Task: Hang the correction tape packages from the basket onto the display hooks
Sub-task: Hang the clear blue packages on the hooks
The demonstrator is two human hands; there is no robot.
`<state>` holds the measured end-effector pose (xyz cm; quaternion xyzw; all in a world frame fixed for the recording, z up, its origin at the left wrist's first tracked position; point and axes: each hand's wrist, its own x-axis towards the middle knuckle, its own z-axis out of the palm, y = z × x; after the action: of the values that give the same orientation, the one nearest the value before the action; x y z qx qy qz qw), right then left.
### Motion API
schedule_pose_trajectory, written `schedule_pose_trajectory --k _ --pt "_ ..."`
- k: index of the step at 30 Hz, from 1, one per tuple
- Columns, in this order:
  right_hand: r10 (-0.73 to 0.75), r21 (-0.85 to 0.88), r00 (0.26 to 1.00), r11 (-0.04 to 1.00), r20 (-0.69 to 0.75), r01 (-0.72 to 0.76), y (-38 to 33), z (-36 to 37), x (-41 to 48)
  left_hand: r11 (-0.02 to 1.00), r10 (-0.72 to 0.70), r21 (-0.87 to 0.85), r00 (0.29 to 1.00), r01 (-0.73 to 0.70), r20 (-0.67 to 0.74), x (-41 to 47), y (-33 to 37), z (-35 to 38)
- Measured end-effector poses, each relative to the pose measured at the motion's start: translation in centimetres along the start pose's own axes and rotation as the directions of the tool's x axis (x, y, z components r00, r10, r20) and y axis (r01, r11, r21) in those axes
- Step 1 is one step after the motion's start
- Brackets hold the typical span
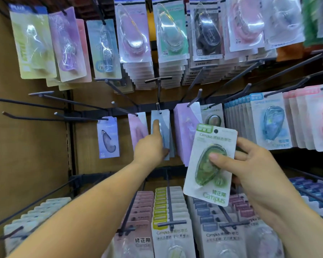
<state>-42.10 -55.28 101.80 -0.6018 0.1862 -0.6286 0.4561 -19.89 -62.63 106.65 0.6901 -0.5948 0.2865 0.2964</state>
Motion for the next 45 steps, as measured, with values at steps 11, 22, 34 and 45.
schedule_pose_trajectory --k 11,22,34,45 --pt "-0.02 -0.036 0.996 0.999 0.083 0.023 0.2 0.3 0.4 0.532 0.131 -0.845 0.98 0.058 0.15 -5.3 2.4 -7.1" --pt "-0.071 -0.539 0.963 0.817 0.26 0.206 -0.6 -0.3 -0.9 0.313 0.219 -0.93 0.968 -0.192 -0.126 -7.1 4.2 -9.6" --pt "-0.203 -0.775 0.977 0.606 0.066 0.178 -0.9 -4.7 -1.1 0.255 0.24 -0.916 0.938 -0.309 -0.249 -5.9 9.3 -10.4" --pt "-0.069 -0.504 0.997 0.86 0.036 0.078 -2.1 -6.9 0.3 0.453 0.105 -0.82 0.935 -0.349 -0.34 -1.5 14.6 -9.2"
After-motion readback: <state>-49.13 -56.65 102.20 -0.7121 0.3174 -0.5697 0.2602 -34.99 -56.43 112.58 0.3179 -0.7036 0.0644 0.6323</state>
